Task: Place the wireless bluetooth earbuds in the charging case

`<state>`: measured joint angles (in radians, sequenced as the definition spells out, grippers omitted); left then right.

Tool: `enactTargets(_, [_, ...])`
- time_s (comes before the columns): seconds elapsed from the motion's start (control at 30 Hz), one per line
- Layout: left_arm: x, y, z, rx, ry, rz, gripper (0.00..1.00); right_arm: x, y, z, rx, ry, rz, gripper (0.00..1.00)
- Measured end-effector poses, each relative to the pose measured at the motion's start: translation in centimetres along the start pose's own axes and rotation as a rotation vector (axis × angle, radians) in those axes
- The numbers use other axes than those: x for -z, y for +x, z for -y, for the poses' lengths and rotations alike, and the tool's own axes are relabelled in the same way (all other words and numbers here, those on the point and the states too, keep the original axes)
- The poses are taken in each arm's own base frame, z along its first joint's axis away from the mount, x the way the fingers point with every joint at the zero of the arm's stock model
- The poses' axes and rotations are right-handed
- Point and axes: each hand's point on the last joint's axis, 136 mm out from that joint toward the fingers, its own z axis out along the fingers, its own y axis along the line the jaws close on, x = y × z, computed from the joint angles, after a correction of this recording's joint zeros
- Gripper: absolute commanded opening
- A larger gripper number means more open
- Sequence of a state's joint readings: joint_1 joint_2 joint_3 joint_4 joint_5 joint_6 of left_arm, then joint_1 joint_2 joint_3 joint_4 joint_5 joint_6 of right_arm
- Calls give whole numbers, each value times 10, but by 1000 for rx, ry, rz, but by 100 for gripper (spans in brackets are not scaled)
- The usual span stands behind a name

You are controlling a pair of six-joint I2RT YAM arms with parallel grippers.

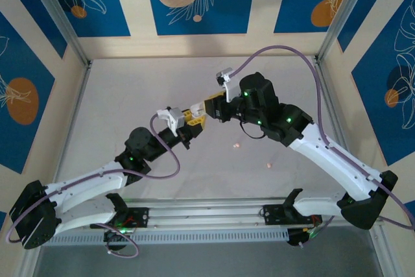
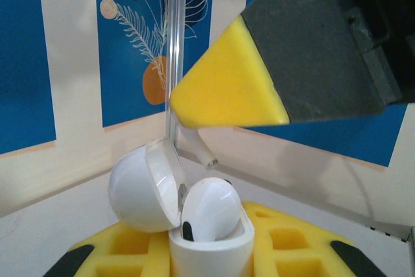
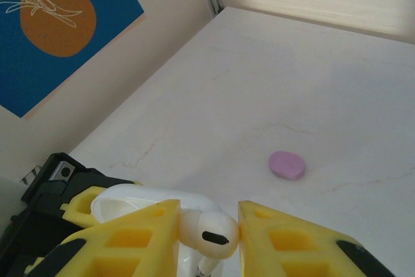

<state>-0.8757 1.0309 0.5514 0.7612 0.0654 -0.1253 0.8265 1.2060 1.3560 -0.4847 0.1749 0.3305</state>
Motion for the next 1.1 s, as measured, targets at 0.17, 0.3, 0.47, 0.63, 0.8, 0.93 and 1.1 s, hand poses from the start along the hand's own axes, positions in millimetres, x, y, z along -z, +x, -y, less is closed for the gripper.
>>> enactTargets(0.17, [0,-1,0,2,0,4,22,-2,4,-3,25,-8,-7,28])
enactTargets(0.3, [0,-1,0,8,1,5,22,-4,7,-3,43,-6,-13,28])
enactTargets(0.47, [0,-2,-1,8,-5,7,22,-5,9,-3,76,-9,-15,28])
enactTargets(0.63, [0,-2,-1,7,-8,8,22,-5,9,-5,101,-21,-14,28])
enactTargets(0.8, [0,-4,-1,7,-8,15,22,-3,9,-8,120,-40,-13,29])
enactTargets(0.93, [0,-6,0,7,-5,23,22,-1,11,-12,128,-65,-21,28])
enactTargets(1.1, [0,-7,1,7,-1,27,22,0,16,-15,126,-85,-43,29])
